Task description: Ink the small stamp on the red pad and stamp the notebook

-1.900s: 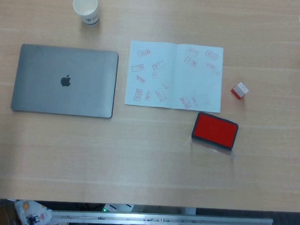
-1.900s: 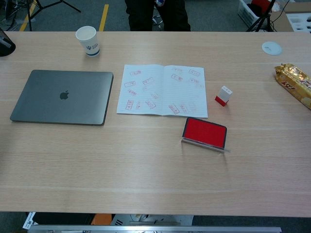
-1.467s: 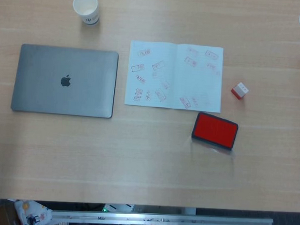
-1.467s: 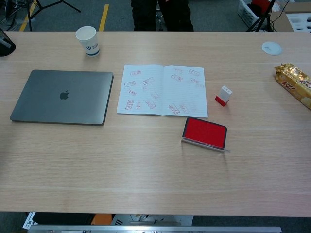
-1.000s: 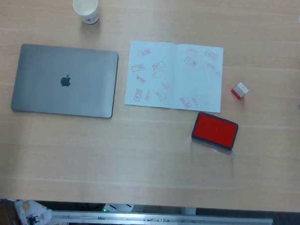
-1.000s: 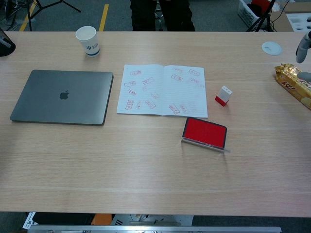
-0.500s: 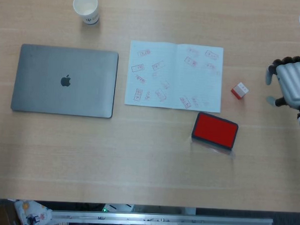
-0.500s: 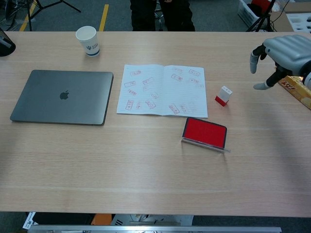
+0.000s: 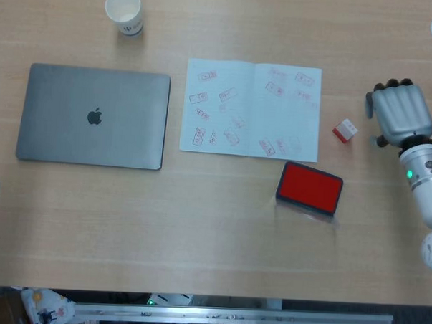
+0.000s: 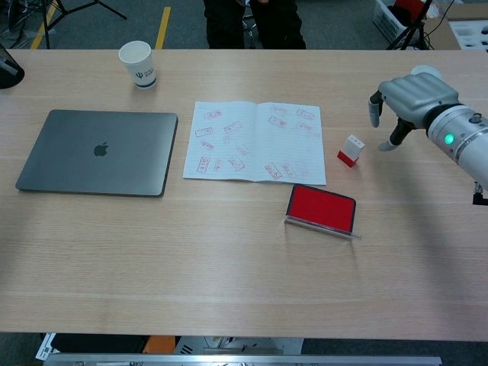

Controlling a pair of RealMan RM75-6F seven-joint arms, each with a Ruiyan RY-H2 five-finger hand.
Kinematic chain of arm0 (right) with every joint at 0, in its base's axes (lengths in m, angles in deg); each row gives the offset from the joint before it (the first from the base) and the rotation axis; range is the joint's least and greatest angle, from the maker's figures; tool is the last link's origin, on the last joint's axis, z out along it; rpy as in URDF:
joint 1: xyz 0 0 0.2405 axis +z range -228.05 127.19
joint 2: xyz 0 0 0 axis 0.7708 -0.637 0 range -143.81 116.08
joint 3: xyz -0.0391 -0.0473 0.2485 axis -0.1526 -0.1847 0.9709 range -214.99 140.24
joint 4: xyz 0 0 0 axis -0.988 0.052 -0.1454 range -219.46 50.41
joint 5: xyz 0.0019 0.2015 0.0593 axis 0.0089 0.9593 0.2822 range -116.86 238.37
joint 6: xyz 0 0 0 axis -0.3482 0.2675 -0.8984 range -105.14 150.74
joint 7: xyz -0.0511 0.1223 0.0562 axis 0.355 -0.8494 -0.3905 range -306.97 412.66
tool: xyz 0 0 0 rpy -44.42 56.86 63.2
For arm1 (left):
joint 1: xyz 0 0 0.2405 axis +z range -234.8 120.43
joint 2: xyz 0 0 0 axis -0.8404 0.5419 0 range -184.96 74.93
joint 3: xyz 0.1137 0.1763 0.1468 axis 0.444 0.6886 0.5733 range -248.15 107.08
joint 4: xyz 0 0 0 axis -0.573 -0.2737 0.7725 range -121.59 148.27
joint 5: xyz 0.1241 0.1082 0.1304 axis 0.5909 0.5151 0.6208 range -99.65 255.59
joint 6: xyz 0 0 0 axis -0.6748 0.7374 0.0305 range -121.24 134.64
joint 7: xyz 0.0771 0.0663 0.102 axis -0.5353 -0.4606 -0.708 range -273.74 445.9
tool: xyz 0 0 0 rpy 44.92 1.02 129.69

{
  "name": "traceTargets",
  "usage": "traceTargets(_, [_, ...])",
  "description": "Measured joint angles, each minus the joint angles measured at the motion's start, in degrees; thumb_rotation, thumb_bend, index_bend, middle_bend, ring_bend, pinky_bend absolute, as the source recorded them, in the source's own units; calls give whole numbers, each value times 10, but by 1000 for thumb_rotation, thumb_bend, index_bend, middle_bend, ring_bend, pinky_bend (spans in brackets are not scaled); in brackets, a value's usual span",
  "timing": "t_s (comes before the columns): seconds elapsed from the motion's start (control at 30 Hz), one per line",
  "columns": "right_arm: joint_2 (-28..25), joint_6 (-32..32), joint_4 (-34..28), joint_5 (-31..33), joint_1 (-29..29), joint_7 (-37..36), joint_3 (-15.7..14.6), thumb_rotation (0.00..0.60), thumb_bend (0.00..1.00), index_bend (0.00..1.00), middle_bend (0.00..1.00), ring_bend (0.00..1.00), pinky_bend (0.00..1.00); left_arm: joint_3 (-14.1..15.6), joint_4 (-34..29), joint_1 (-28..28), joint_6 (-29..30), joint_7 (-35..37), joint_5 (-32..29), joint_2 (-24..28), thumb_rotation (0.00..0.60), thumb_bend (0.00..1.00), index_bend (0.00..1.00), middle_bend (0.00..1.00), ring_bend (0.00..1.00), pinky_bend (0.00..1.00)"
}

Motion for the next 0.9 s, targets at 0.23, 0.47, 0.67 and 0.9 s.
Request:
traceTargets(0.23, [19, -2, 12, 30, 19, 27, -13, 600, 132, 537, 389, 267, 277, 0, 1, 1, 4, 7, 0, 3, 600, 300, 164, 240, 238, 182])
traceTargets(0.47, [37, -1, 32, 55, 36, 50, -21, 600, 132, 532, 386, 261, 277, 0, 1, 0, 2, 5, 0, 4, 600, 300, 164, 240, 238, 182])
traceTargets(0.67, [57, 2, 47, 71, 51, 68, -25, 600, 132, 525, 385, 261, 277, 0, 0, 0, -1, 3, -3, 6, 600, 300, 164, 240, 238, 182])
traceTargets(0.9, [74, 10, 50, 77, 64, 84, -31, 600, 133, 524, 384, 261, 277, 1, 2, 0, -3, 7, -6, 9, 600, 300, 164, 240, 238, 182])
